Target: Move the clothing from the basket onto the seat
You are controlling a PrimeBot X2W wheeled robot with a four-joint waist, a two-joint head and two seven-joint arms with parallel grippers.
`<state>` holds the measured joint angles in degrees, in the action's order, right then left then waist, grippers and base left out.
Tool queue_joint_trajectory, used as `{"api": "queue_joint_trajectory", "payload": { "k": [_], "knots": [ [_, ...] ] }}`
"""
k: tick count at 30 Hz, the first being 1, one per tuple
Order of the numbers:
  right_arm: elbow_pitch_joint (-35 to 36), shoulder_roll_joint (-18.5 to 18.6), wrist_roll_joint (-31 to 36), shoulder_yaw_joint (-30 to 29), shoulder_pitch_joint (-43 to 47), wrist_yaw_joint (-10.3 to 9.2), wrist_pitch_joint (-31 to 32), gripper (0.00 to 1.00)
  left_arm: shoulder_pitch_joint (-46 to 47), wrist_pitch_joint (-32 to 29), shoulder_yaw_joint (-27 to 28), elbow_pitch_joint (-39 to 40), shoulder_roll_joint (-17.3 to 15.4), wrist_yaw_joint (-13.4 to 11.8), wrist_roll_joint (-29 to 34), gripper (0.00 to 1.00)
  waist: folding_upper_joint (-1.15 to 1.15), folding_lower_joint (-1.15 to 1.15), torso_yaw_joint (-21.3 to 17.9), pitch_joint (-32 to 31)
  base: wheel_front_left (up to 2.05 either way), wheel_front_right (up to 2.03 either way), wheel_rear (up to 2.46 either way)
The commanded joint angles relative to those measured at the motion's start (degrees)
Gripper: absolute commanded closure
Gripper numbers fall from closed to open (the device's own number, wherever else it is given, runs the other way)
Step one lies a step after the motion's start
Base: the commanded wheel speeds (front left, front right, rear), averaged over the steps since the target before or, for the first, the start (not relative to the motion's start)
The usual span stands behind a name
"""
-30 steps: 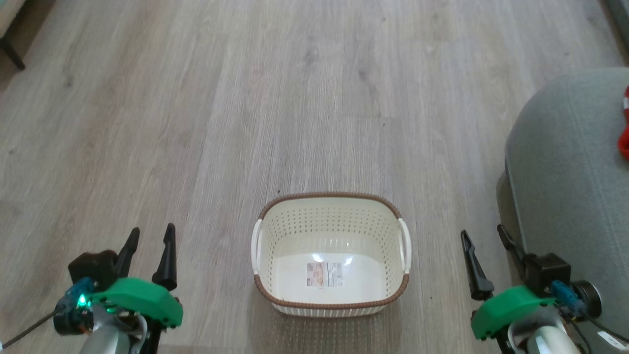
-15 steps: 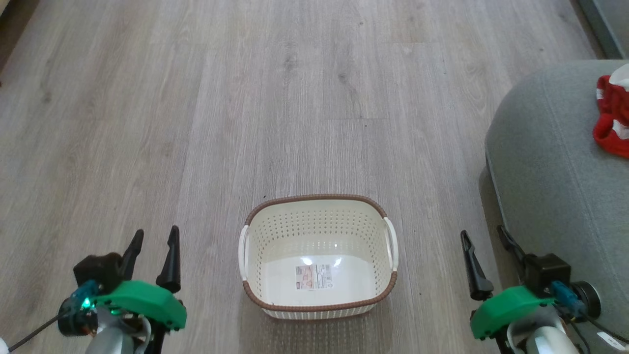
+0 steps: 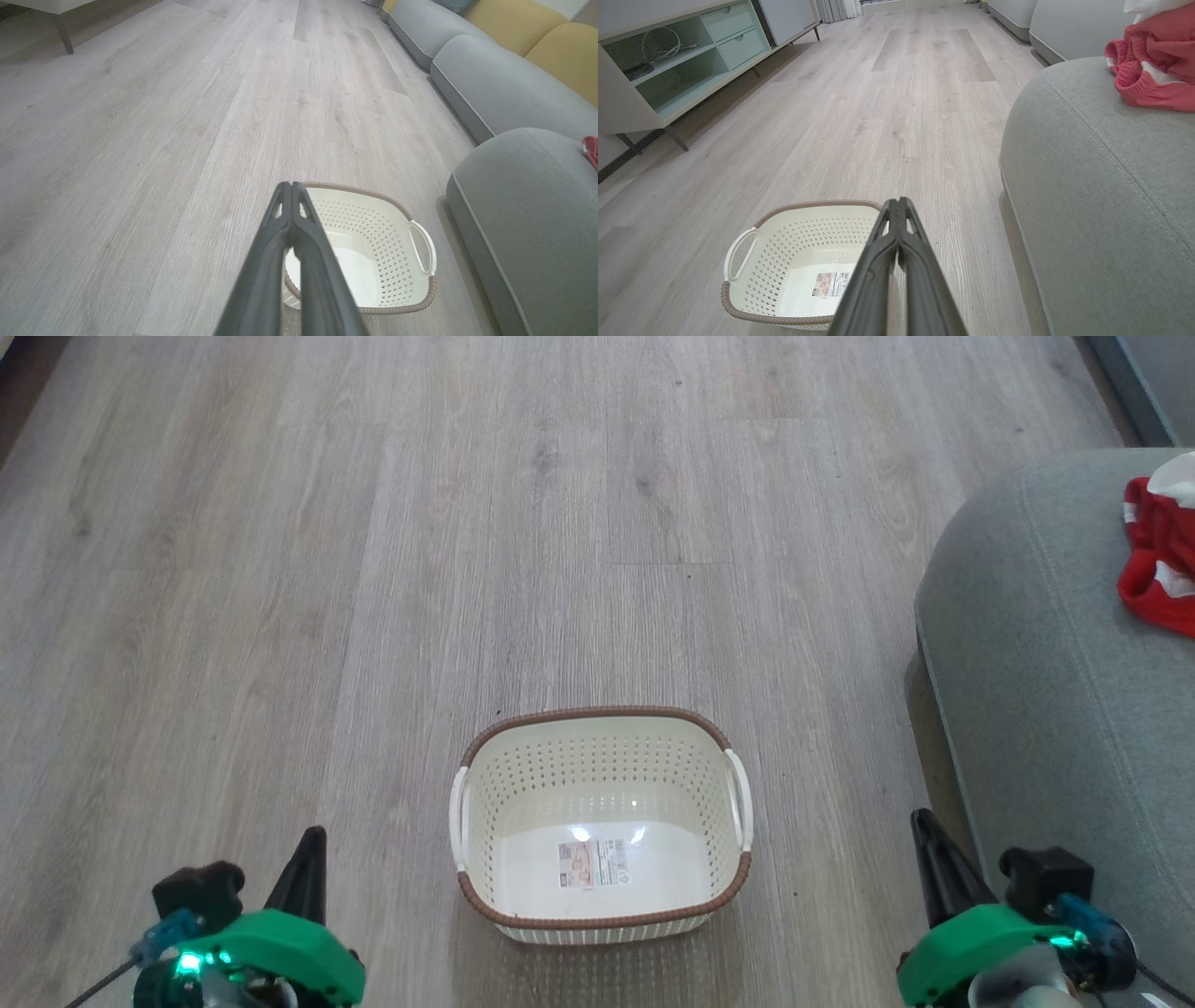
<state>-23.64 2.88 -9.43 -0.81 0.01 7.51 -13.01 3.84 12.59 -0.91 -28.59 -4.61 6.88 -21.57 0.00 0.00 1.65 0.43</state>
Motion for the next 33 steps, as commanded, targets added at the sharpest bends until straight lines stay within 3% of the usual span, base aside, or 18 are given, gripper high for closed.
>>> {"api": "queue_joint_trajectory", "payload": {
  "k": [1,33],
  "knots": [
    [2.2,0.1,-2.0,-0.4,-2.0,0.0,0.5,1.0,2.6,-0.4,0.8,2.3,-0.2,0.0,-1.7,1.0,0.0,0.0,0.0,0.0,0.0,0.0,0.0],
    [4.4,0.0,-23.8,-1.7,-3.0,-0.01,5.5,1.0,2.4,-5.3,2.4,5.8,0.3,0.2,-20.3,1.0,0.0,0.0,-0.5,-0.1,0.0,0.0,0.0]
  ]
}}
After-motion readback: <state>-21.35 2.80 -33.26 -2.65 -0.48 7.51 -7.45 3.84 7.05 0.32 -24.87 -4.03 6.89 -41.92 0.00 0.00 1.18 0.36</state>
